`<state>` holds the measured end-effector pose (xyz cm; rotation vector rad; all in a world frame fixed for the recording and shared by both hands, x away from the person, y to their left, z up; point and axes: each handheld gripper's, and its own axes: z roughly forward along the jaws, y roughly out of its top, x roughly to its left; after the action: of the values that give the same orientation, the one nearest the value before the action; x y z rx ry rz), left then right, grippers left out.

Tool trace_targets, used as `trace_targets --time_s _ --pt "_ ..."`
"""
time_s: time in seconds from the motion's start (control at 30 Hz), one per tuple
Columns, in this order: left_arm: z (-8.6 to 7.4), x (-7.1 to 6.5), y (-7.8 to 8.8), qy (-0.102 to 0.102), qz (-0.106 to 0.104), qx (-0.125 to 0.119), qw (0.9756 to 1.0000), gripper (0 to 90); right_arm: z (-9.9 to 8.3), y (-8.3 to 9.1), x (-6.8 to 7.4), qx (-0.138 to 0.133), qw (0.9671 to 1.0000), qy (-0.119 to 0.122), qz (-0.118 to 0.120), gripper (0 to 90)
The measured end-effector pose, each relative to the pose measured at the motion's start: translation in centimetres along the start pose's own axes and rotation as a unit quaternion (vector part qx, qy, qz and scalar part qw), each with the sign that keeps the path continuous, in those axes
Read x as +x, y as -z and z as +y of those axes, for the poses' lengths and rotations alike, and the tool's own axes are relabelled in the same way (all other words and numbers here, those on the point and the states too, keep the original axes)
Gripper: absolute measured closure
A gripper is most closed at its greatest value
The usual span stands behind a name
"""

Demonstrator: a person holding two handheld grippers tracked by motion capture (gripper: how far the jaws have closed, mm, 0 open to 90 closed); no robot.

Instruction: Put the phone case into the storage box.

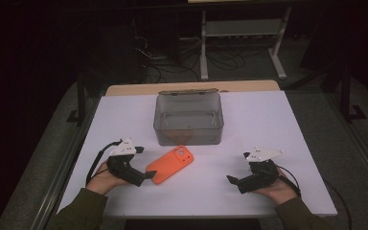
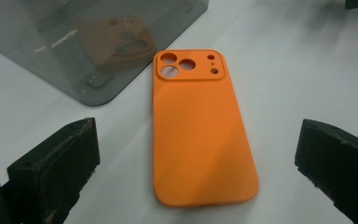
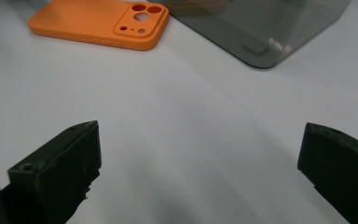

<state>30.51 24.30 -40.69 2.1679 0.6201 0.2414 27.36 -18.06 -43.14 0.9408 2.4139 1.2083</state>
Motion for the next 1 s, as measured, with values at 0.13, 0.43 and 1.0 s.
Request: trace_targets --time_s 0.13,0.43,1.0 --pt "0.3 0.0 -0.2 -0.003 -0.002 -0.002 1.0 0.0 0.0 0.0 0.0 0.0 1.0 0.0 0.0 0.0" --pt "1.0 0.3 -0.5 -0.007 -0.004 -0.006 1.0 0.0 0.0 0.0 0.0 0.0 1.0 -0.001 -0.001 0.0" --pt "2.6 0.6 -1.3 -0.019 -0.013 -0.006 0.9997 0.0 0.0 0.0 -0.1 0.0 1.0 -0.003 -0.004 0.0"
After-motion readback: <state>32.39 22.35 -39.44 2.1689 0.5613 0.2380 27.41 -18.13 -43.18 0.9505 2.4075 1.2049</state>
